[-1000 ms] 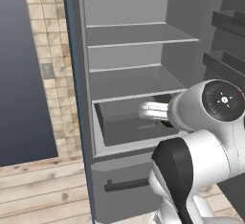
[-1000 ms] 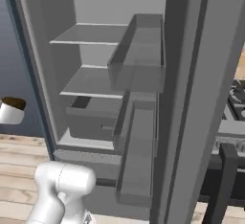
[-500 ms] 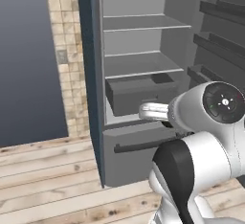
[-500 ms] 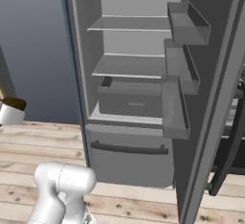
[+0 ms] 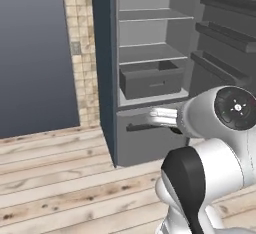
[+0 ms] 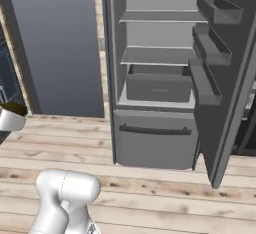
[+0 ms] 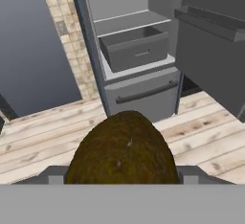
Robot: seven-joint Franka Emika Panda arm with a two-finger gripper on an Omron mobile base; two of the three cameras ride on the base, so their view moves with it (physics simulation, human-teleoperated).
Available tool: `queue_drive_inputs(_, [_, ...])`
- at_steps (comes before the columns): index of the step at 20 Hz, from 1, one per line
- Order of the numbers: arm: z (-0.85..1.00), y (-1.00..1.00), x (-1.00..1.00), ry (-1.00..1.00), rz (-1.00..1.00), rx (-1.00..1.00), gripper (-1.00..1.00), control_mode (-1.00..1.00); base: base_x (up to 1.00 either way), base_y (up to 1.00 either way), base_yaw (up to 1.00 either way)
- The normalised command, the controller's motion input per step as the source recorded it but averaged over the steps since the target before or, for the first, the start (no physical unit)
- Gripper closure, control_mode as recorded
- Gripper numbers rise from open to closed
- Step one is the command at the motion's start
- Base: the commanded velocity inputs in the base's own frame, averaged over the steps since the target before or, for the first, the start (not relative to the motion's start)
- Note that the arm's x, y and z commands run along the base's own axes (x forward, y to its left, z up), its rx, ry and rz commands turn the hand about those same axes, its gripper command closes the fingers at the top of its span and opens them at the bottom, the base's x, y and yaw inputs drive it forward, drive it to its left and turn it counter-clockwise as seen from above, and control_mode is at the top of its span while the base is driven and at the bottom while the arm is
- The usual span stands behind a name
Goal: Gather the corn and avocado from the fridge and place them on a tray on the dining counter. Then gather the chicken drumsticks from the fridge and place them on the other tray.
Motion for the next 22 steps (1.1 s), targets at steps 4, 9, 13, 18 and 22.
queue_drive_inputs(4, [0.0,0.0,0.0,0.0,0.0,0.0,1.0,1.0,-0.13,0.98,-0.2])
queue_drive_inputs(9, [0.0,0.0,0.0,0.0,0.0,0.0,1.0,1.0,-0.08,0.94,-0.27])
queue_drive_inputs(13, [0.0,0.0,0.0,0.0,0.0,0.0,1.0,1.0,-0.49,0.45,-0.43])
queue_drive_inputs(18, [0.0,0.0,0.0,0.0,0.0,0.0,1.0,1.0,-0.66,0.34,-0.47])
queue_drive_inputs(22, [0.0,0.0,0.0,0.0,0.0,0.0,1.0,1.0,-0.83,0.25,-0.4])
